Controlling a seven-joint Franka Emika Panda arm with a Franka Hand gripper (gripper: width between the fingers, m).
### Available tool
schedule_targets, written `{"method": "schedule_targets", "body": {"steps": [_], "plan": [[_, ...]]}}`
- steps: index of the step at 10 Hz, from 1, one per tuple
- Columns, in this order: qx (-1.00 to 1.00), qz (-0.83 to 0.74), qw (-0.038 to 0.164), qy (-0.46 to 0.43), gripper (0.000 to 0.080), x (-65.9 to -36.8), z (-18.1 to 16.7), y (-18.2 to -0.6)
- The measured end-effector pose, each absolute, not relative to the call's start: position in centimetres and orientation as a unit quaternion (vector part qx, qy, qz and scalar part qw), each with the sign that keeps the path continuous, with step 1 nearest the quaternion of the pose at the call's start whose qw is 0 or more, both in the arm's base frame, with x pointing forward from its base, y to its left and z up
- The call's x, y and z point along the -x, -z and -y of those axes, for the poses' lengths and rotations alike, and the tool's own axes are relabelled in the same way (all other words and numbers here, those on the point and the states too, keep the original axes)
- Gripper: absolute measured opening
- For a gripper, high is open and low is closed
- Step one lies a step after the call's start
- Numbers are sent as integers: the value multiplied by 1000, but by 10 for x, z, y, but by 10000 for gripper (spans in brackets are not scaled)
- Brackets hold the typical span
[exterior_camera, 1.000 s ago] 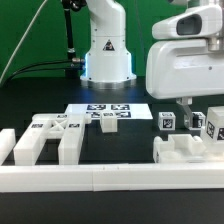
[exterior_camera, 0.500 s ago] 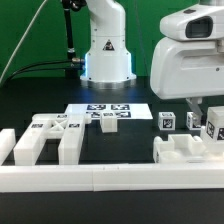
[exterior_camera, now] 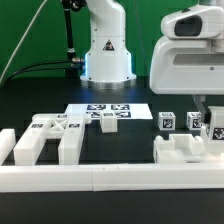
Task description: Assemble chair
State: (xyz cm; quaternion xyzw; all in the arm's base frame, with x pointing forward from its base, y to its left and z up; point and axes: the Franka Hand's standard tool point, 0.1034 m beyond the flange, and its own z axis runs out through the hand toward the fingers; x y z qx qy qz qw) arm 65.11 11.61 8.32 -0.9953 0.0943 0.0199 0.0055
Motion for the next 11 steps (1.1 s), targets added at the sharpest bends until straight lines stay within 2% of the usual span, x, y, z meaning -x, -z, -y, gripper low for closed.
{"method": "schedule_targets", "body": {"steps": [7, 9, 11], "plan": [[916, -401, -21, 16, 291, -654, -73, -83], [901, -429, -50, 33, 291, -653, -70, -84], [903, -424, -58, 38, 292, -653, -67, -84]]}}
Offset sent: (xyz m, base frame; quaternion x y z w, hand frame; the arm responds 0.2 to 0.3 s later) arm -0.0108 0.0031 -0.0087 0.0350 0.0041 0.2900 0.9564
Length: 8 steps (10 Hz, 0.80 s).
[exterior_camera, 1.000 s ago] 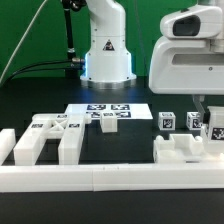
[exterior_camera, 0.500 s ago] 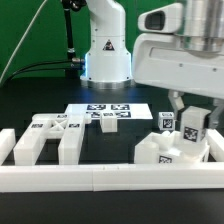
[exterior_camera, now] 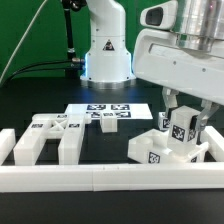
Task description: Assemble chair
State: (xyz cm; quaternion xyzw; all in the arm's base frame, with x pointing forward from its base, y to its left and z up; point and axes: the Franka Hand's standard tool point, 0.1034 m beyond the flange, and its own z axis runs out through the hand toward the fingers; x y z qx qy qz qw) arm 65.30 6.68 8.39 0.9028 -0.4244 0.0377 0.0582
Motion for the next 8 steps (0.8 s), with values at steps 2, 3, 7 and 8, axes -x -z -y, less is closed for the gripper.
{"method": "schedule_targets", "body": {"steps": [2, 3, 7, 8], "plan": [[-921, 384, 63, -37, 359, -653, -68, -83], [-947, 312, 69, -42, 497, -655, -71, -82], [-984, 162, 61, -49, 647, -652, -72, -82], [-988, 130, 62, -47, 647, -652, -72, -82]]}}
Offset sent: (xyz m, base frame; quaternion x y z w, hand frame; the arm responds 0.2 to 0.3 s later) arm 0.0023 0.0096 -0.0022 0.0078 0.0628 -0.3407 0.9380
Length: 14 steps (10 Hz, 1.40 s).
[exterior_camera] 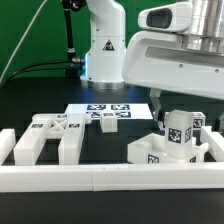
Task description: Assemble chair
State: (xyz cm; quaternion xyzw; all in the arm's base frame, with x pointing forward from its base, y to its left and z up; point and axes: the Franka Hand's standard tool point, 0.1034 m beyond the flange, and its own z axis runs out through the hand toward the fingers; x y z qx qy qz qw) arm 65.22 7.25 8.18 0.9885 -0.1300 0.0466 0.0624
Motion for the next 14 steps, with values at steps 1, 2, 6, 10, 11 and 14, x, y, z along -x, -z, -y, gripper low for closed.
{"method": "schedule_targets", "body": {"steps": [1, 2, 6, 10, 11, 14], "plan": [[-991, 110, 63, -45, 649, -652, -72, -82], [-995, 68, 65, -43, 649, -652, -72, -82], [-994, -93, 59, -9, 649, -647, -58, -92], [-984, -173, 42, 11, 649, -646, -74, -95], [-982, -186, 43, 13, 649, -645, -73, -91], [-973, -225, 53, 15, 649, -646, -70, -85]]}}
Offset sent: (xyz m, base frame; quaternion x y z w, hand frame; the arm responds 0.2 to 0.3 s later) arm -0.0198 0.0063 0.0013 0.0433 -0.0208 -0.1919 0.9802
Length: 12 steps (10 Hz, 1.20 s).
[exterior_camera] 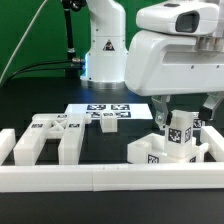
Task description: Assemble chair
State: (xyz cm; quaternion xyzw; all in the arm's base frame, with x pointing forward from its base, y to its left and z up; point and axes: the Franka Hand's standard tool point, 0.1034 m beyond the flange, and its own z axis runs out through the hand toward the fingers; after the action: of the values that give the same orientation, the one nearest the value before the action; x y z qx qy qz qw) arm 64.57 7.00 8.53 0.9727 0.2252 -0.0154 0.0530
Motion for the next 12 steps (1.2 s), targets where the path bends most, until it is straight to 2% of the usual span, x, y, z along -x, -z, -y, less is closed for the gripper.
{"method": "schedule_targets", "body": {"steps": [2, 4, 7, 9, 12], "plan": [[-975, -214, 53, 15, 623, -646, -70, -85], [-988, -141, 53, 11, 282, -646, -70, -85], [-997, -61, 53, 7, 284, -646, -70, -85], [-998, 21, 49, -31, 284, -659, -68, -84], [-974, 220, 20, -51, 285, -664, -75, -83]]}}
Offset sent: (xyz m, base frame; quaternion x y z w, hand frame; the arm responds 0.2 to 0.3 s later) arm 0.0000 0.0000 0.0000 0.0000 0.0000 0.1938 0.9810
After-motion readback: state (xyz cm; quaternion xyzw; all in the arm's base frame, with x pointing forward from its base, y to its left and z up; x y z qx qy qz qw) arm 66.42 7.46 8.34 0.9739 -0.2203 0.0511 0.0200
